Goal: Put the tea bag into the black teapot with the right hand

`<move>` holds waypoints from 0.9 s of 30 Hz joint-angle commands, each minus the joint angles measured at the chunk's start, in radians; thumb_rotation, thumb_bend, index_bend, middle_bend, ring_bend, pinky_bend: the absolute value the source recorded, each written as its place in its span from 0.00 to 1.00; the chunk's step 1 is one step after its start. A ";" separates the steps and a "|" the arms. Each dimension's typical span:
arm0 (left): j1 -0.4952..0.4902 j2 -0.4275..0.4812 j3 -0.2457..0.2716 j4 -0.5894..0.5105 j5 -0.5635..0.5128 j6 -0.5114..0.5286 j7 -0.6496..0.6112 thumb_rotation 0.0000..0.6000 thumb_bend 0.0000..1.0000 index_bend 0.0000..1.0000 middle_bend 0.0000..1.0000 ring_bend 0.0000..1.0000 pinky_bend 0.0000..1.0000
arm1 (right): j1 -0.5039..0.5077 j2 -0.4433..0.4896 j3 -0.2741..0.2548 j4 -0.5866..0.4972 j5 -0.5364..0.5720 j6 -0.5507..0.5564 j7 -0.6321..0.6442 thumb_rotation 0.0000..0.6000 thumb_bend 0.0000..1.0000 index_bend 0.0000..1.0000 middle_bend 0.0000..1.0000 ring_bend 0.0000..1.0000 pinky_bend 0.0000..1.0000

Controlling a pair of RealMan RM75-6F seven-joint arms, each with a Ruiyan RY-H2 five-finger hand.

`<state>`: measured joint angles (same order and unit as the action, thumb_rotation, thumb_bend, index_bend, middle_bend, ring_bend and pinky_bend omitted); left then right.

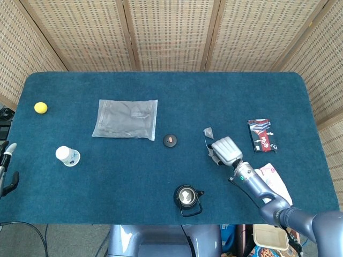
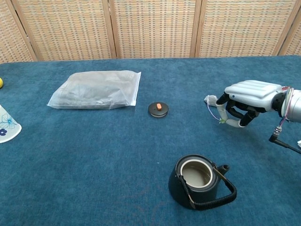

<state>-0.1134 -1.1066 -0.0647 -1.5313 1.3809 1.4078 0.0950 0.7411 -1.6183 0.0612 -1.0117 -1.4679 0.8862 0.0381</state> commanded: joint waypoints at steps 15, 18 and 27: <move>-0.007 0.003 -0.003 -0.014 0.002 -0.004 0.014 1.00 0.54 0.03 0.00 0.00 0.00 | -0.043 0.164 0.022 -0.228 -0.035 0.134 0.016 1.00 0.65 0.65 0.87 0.90 0.92; -0.008 0.006 -0.004 -0.019 0.003 -0.002 0.018 1.00 0.54 0.03 0.00 0.00 0.00 | -0.048 0.197 0.023 -0.272 -0.055 0.160 0.052 1.00 0.65 0.65 0.87 0.90 0.92; -0.006 0.013 -0.004 -0.039 0.004 0.006 0.034 1.00 0.54 0.03 0.00 0.00 0.00 | -0.056 0.239 0.008 -0.318 -0.146 0.248 0.151 1.00 0.67 0.66 0.87 0.90 0.92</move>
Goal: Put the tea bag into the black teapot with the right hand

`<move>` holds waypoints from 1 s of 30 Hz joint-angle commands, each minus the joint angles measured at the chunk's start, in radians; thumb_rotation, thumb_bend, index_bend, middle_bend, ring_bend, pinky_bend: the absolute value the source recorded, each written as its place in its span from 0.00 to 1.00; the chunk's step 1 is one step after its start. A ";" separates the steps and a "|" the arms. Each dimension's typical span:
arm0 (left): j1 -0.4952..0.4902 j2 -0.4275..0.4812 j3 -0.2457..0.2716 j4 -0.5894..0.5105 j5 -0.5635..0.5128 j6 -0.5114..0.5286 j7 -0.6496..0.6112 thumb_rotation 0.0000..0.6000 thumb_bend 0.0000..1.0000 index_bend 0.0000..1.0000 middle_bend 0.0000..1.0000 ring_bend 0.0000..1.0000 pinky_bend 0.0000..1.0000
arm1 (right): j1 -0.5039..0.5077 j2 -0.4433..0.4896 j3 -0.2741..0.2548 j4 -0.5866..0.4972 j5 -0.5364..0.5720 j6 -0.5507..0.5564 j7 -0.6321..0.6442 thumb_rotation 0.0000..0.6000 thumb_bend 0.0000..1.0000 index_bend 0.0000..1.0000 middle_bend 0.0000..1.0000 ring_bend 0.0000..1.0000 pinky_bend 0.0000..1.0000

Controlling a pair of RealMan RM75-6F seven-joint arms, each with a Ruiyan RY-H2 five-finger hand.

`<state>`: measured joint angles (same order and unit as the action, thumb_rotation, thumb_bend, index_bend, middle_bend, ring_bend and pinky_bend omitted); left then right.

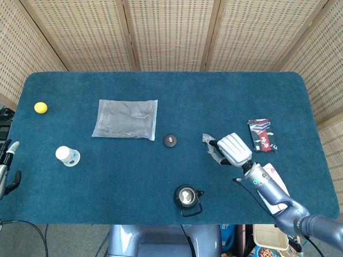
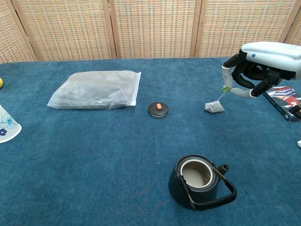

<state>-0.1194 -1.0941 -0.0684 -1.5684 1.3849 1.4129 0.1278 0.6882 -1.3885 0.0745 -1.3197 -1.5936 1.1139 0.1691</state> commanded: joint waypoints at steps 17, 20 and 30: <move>0.008 0.008 0.003 -0.020 -0.004 0.011 0.016 1.00 0.54 0.03 0.00 0.00 0.00 | -0.011 0.050 -0.019 -0.066 -0.147 0.174 0.135 1.00 0.67 0.67 0.87 0.90 0.93; 0.009 0.008 0.003 -0.020 -0.004 0.011 0.015 1.00 0.54 0.03 0.00 0.00 0.00 | -0.014 0.060 -0.020 -0.080 -0.161 0.192 0.140 1.00 0.67 0.67 0.87 0.91 0.93; 0.018 0.006 0.006 -0.018 -0.012 0.015 0.010 1.00 0.54 0.03 0.00 0.00 0.00 | -0.022 0.109 -0.038 -0.153 -0.227 0.256 0.178 1.00 0.68 0.68 0.88 0.91 0.93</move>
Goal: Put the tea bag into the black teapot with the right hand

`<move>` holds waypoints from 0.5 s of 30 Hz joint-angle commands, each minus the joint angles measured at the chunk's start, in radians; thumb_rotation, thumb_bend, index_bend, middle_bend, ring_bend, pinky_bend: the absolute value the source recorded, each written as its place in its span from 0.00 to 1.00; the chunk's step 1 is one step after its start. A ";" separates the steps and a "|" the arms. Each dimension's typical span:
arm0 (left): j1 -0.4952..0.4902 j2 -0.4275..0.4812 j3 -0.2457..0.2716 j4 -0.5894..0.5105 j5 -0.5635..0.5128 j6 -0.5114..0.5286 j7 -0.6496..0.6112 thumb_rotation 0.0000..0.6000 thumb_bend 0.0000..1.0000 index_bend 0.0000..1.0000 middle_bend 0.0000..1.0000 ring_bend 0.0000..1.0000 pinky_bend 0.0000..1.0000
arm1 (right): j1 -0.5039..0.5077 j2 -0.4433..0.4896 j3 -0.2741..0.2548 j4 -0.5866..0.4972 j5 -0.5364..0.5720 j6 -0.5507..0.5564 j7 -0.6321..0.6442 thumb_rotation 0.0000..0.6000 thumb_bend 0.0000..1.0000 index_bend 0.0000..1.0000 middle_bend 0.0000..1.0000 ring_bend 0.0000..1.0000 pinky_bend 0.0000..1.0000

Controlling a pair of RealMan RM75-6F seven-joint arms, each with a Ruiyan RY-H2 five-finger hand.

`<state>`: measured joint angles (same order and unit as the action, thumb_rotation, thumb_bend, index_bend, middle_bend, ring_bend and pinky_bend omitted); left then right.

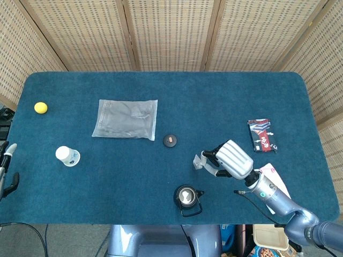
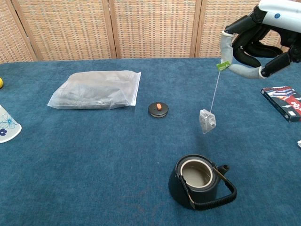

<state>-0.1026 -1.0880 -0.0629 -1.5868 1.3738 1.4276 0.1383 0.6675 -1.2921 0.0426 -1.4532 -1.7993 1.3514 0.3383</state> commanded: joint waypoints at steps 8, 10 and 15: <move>0.006 0.002 0.000 0.000 -0.003 0.004 -0.005 1.00 0.54 0.03 0.00 0.00 0.00 | -0.008 0.037 -0.015 -0.058 -0.047 0.047 0.017 1.00 0.68 0.68 0.88 0.91 0.93; 0.006 0.002 0.001 0.000 -0.003 0.002 -0.006 1.00 0.54 0.03 0.00 0.00 0.00 | -0.013 0.042 -0.017 -0.067 -0.051 0.055 0.016 1.00 0.68 0.68 0.88 0.91 0.93; 0.007 0.002 0.001 0.000 -0.002 0.003 -0.007 1.00 0.54 0.03 0.00 0.00 0.00 | -0.025 0.061 -0.028 -0.097 -0.070 0.073 0.008 1.00 0.68 0.68 0.88 0.91 0.93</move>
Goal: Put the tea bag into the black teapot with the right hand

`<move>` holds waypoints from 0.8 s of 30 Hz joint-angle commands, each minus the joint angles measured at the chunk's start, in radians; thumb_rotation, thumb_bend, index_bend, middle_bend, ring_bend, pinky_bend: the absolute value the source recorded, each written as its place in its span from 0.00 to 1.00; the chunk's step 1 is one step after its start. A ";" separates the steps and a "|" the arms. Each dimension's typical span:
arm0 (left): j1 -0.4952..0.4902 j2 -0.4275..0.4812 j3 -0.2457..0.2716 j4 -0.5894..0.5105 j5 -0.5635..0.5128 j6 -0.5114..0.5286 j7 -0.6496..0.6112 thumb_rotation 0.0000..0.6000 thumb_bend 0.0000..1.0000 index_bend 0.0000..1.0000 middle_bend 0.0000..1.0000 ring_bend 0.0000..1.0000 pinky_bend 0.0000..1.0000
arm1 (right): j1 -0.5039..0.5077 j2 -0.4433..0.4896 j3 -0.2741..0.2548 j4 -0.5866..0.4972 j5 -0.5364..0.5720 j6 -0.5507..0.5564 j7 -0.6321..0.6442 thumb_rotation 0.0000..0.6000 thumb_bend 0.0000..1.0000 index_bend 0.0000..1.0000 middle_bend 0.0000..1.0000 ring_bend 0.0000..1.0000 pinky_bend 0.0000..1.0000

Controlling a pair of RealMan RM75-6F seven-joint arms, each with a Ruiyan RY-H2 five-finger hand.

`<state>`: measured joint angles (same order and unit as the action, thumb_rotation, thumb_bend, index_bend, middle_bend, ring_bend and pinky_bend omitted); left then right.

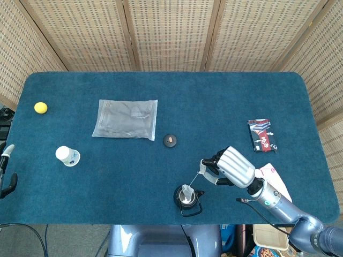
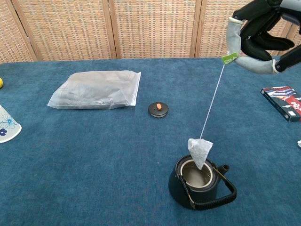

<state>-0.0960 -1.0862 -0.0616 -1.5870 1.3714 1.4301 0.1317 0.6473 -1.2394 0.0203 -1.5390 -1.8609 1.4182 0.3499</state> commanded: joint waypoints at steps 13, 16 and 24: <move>0.005 0.001 -0.001 -0.001 0.004 0.009 -0.003 1.00 0.54 0.03 0.00 0.00 0.00 | -0.011 0.018 -0.039 -0.050 -0.054 0.002 -0.004 1.00 0.68 0.68 0.88 0.91 0.94; 0.005 0.001 0.000 -0.001 0.003 0.007 -0.002 1.00 0.54 0.03 0.00 0.00 0.00 | -0.012 0.015 -0.042 -0.049 -0.055 0.002 0.003 1.00 0.68 0.68 0.88 0.91 0.93; 0.005 0.001 -0.001 0.000 0.004 0.007 -0.004 1.00 0.54 0.03 0.00 0.00 0.00 | -0.017 0.005 -0.056 -0.050 -0.067 -0.003 0.007 1.00 0.68 0.68 0.88 0.91 0.94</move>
<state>-0.0907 -1.0855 -0.0625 -1.5864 1.3751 1.4375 0.1281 0.6307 -1.2337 -0.0357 -1.5882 -1.9269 1.4157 0.3569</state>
